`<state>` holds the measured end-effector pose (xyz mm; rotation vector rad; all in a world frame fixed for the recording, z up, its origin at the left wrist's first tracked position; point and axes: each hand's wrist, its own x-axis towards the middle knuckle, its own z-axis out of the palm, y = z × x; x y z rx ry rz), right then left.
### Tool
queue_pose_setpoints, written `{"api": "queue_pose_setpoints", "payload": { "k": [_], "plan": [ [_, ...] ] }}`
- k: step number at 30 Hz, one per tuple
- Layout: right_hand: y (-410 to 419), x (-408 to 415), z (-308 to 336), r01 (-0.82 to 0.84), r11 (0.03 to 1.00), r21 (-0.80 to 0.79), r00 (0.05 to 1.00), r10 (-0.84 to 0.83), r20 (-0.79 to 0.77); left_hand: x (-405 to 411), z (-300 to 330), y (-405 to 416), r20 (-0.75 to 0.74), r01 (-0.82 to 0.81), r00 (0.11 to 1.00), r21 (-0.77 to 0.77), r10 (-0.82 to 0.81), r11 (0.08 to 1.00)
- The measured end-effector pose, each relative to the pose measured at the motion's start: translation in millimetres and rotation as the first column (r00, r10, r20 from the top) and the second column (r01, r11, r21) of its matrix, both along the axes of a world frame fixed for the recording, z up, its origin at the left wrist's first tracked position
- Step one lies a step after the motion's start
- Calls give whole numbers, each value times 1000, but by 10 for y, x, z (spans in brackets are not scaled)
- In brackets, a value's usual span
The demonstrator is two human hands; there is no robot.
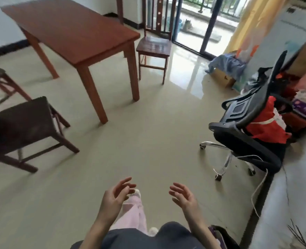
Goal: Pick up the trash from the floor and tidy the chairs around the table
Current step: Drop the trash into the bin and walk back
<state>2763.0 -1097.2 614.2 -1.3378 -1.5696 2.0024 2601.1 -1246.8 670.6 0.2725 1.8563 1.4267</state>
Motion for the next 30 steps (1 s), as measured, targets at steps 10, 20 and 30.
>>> {"api": "queue_pose_setpoints", "payload": {
  "k": [10,20,30],
  "plan": [
    [-460,-1463,-72,-435,900,5,900,435,-13,-452,-178,-1190,75,-519,849,-67,523,852],
    [-290,-2294,-272,-334,942,-36,940,335,61,-1970,-167,-883,11,-269,962,-116,272,956],
    [957,-3066,-504,-129,988,-85,985,138,107,-3437,-141,915,-62,-94,994,-19,93,995]
  ]
}}
